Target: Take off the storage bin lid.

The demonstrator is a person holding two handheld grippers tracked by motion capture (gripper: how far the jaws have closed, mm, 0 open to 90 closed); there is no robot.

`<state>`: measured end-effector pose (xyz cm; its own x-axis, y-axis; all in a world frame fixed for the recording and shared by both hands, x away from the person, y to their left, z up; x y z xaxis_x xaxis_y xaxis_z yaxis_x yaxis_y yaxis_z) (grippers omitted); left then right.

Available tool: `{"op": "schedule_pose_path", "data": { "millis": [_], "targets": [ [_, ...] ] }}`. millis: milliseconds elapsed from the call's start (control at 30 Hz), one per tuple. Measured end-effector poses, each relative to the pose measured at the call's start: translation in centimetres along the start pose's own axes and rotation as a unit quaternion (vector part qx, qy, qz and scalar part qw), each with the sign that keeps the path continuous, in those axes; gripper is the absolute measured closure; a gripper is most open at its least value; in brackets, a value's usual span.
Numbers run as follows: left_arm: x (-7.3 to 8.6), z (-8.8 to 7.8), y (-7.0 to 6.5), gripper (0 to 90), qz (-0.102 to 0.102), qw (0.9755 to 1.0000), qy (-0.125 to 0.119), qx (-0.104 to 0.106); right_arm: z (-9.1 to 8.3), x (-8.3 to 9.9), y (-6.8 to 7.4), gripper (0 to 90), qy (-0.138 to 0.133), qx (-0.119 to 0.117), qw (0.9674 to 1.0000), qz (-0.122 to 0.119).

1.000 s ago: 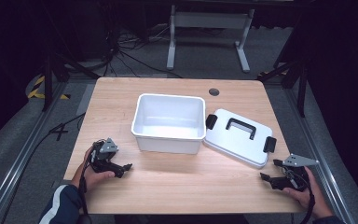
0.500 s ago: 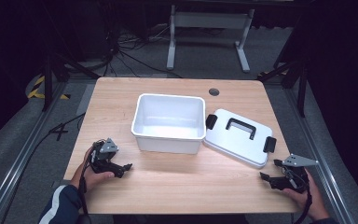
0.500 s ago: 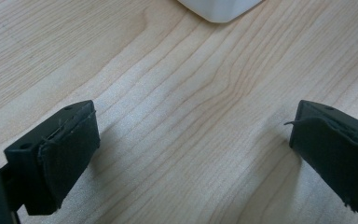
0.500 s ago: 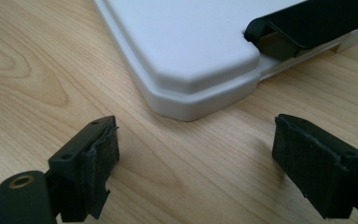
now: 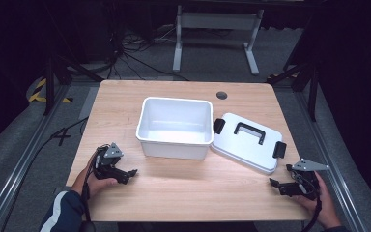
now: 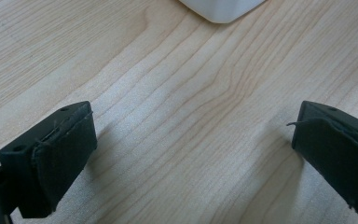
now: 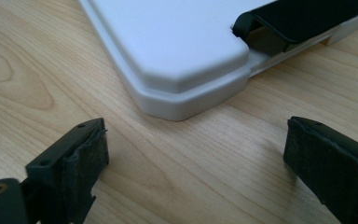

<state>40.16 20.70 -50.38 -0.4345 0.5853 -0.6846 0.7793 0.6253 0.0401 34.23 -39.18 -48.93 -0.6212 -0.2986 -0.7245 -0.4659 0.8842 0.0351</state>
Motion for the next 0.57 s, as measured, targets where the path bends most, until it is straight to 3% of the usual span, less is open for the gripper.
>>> {"op": "schedule_pose_path", "data": {
  "millis": [200, 567],
  "targets": [
    [-0.02, 0.01, -0.01, 0.2, -0.001, 1.0, 0.0, 0.0, 0.15, -0.03, -0.12, 0.3, 0.004, 0.008, 0.9999, 0.006],
    [-0.02, 0.02, -0.01, 0.2, -0.002, 1.0, 0.0, 0.0, 0.16, -0.04, -0.15, 0.3, 0.007, 0.009, 0.9999, 0.008]
  ]
}}
Point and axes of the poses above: each handheld gripper's, and its own axes: z roughly forward along the jaws, x roughly out of its underside, y roughly to its left, the point moved 3 cm from there along z, roughly forward along the jaws, and after that the axes turned 5 degrees about z, right-handed, at the moved point
